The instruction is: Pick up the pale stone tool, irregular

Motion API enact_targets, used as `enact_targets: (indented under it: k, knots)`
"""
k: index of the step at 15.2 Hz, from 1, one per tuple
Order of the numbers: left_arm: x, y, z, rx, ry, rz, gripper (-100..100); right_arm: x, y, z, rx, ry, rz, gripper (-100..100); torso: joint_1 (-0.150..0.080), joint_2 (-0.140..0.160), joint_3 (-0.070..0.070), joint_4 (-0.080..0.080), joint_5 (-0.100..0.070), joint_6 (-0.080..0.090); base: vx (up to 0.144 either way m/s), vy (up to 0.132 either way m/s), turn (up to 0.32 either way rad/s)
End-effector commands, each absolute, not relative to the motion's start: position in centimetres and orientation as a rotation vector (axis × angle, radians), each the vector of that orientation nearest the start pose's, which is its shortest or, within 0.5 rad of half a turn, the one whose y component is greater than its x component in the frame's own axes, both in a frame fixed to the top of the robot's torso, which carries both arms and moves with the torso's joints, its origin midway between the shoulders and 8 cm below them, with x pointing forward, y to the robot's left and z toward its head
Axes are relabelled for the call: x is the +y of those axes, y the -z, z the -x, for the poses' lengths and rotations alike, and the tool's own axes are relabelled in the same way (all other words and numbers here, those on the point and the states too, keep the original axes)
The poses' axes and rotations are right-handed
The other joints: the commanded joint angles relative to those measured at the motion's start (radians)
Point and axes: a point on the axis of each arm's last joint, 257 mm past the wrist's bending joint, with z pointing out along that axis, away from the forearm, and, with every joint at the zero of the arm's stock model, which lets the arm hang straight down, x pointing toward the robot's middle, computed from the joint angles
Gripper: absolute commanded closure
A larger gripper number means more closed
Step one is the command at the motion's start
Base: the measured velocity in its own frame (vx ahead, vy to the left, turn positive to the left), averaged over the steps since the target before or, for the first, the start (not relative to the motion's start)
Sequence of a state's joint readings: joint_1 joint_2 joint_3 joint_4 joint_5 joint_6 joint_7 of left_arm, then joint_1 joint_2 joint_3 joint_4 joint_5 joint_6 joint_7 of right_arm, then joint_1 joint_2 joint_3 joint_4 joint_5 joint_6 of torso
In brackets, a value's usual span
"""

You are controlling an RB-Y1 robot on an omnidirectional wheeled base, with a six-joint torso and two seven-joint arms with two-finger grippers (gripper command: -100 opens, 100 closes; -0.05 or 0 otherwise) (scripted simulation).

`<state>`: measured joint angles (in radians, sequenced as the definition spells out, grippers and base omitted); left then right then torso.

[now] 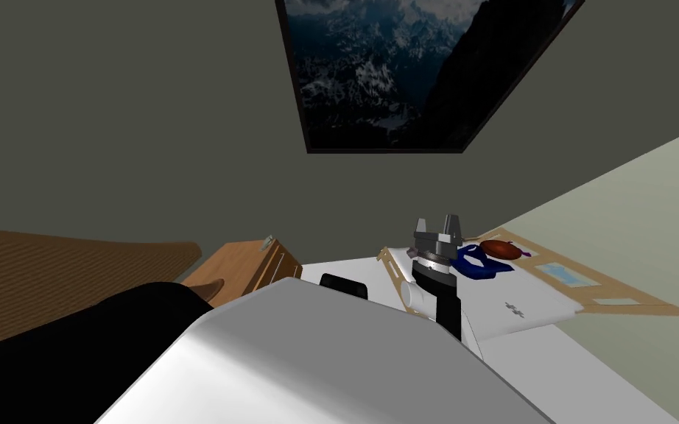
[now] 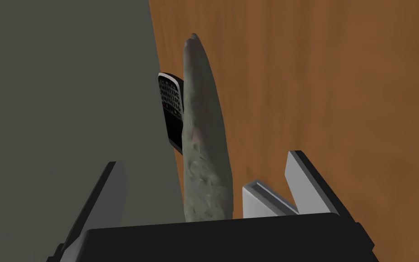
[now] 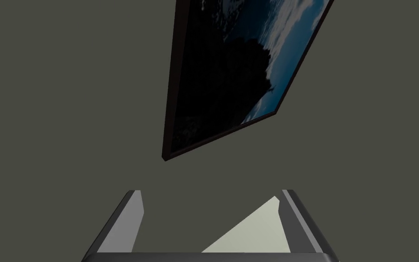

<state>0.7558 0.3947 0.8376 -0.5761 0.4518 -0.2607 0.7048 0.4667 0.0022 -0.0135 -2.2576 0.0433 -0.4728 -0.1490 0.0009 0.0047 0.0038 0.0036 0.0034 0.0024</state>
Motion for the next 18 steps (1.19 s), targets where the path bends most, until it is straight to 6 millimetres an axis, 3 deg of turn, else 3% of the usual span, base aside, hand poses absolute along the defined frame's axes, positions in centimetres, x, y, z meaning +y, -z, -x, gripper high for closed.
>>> enact_targets:
  k: [1,3,4,6,7,8,9,12,13,15,16,17,18]
  knots:
    - [72.7,40.6,29.3,-0.177,-0.075,2.058,-100,-27.7,-2.0,-35.5,0.607,-1.406,-0.706,0,0.0,0.0,0.0,0.0,0.0,0.0,-0.036,-0.028,0.005]
    - [73.4,40.2,28.1,-0.164,-0.047,2.046,-100,-27.7,-2.0,-35.5,0.607,-1.406,-0.706,0,0.002,-0.002,-0.001,0.0,0.0,0.001,-0.01,-0.007,-0.014]
    - [72.2,40.9,30.2,-0.187,-0.095,2.067,-100,-27.7,-2.0,-35.5,0.607,-1.406,-0.706,0,0.003,-0.003,-0.002,-0.001,0.0,0.0,0.007,0.005,-0.019]
    - [71.9,41.1,30.7,-0.193,-0.107,2.072,-100,-27.7,-2.0,-35.5,0.607,-1.406,-0.706,0,0.003,-0.004,-0.002,-0.001,0.001,0.0,0.007,0.006,0.006]
    - [73.3,41.9,27.2,-0.167,-0.079,2.08,-100,-27.7,-2.0,-35.5,0.607,-1.406,-0.706,0,0.003,-0.004,-0.003,-0.001,0.001,0.0,-0.038,-0.013,0.117]
    - [73.5,41.6,27.4,-0.175,-0.086,2.072,-100,-27.7,-2.0,-35.5,0.607,-1.406,-0.706,0,0.002,-0.003,-0.002,-0.001,0.001,0.0,-0.081,-0.036,0.124]
    - [74.4,41.6,25.5,-0.147,-0.079,2.077,-100,-27.7,-2.0,-35.5,0.607,-1.406,-0.706,0,0.002,-0.001,-0.001,0.0,0.001,0.0,-0.114,-0.049,0.168]
    - [75.0,41.8,24.2,-0.151,-0.074,2.07,-100,-27.7,-2.0,-35.5,0.607,-1.406,-0.706,0,0.001,0.003,0.002,0.001,0.001,0.0,-0.086,-0.045,0.049]
    - [75.9,42.0,21.8,-0.124,-0.062,2.079,-100,-27.7,-2.0,-35.5,0.607,-1.406,-0.706,0,0.003,0.001,0.001,0.001,0.002,0.001,-0.067,-0.024,0.128]
    - [76.4,41.8,21.2,-0.135,-0.06,2.068,-100,-27.7,-2.0,-35.5,0.607,-1.406,-0.706,0,0.006,0.001,0.002,0.002,0.005,0.002,-0.069,-0.029,0.079]
    - [77.4,41.7,18.5,-0.113,-0.037,2.068,-100,-27.7,-2.0,-35.5,0.607,-1.406,-0.706,0,0.008,0.001,0.002,0.002,0.005,0.002,-0.08,-0.043,0.074]
    - [77.6,41.3,19.2,-0.125,-0.059,2.064,-100,-27.7,-2.0,-35.5,0.607,-1.406,-0.706,0,0.007,0.002,0.002,0.002,0.005,0.002,-0.088,-0.049,0.118]
    - [77.7,41.6,18.4,-0.114,-0.052,2.066,-100,-27.7,-2.0,-35.5,0.607,-1.406,-0.706,0,0.008,0.002,0.002,0.003,0.005,0.002,-0.064,-0.03,0.059]
